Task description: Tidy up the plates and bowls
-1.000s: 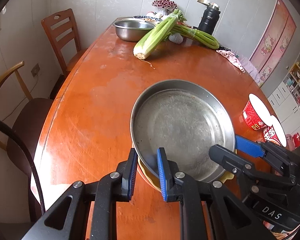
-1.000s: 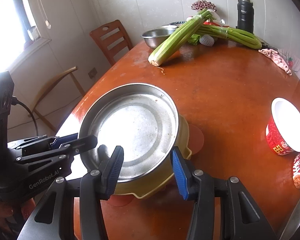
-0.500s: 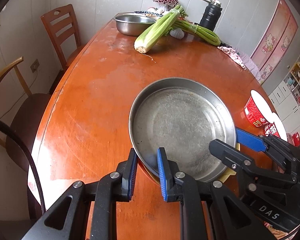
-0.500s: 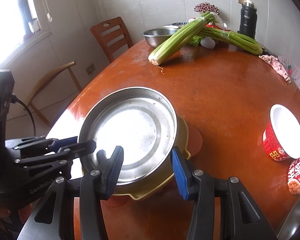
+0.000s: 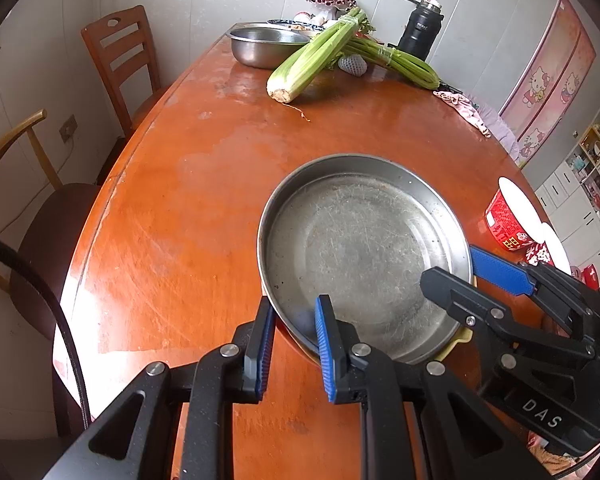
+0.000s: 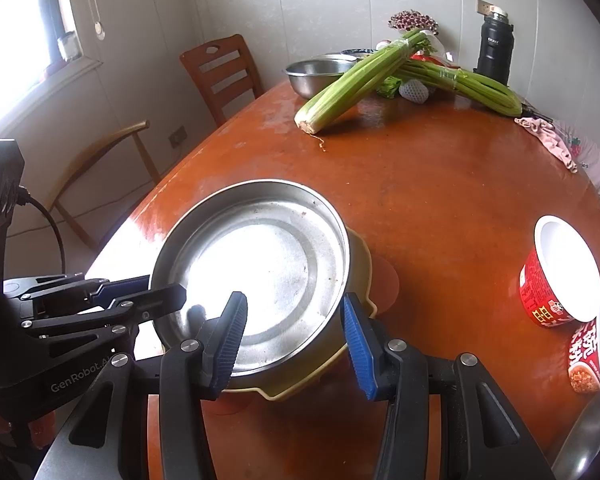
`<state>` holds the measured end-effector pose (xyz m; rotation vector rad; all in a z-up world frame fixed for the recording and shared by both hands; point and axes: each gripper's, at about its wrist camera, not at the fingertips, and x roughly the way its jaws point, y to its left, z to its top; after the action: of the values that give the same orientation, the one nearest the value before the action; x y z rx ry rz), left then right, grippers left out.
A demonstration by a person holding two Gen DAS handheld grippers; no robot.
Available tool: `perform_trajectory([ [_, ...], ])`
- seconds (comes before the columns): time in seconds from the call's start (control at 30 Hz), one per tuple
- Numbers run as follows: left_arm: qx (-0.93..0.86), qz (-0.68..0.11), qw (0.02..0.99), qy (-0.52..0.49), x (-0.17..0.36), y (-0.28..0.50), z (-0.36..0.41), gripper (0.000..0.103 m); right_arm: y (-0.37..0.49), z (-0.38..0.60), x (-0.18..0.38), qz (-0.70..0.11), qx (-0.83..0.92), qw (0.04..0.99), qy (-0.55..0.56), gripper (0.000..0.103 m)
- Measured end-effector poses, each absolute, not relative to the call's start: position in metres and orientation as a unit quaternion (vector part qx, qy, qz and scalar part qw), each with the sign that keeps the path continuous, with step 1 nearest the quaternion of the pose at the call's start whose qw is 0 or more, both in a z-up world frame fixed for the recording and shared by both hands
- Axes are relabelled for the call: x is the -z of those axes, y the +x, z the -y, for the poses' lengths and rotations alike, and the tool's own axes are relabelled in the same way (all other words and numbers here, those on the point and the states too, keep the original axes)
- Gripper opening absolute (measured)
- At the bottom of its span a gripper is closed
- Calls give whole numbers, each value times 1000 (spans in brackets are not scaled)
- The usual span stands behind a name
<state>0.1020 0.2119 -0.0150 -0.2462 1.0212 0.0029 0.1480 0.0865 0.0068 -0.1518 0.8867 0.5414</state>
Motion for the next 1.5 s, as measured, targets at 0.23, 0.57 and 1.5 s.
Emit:
perform_trajectory([
  [0.23, -2, -489, 865, -117, 15, 101, -210, 21, 150, -79, -11, -419, -259, 868, -62, 51],
  [0.57, -8, -488, 866, -111, 13, 101, -207, 22, 148, -73, -16, -412, -268, 869, -54, 51],
  [1.5, -17, -512, 825, -238, 30, 96, -203, 65, 146, -40, -16, -431, -288, 855, -12, 63],
])
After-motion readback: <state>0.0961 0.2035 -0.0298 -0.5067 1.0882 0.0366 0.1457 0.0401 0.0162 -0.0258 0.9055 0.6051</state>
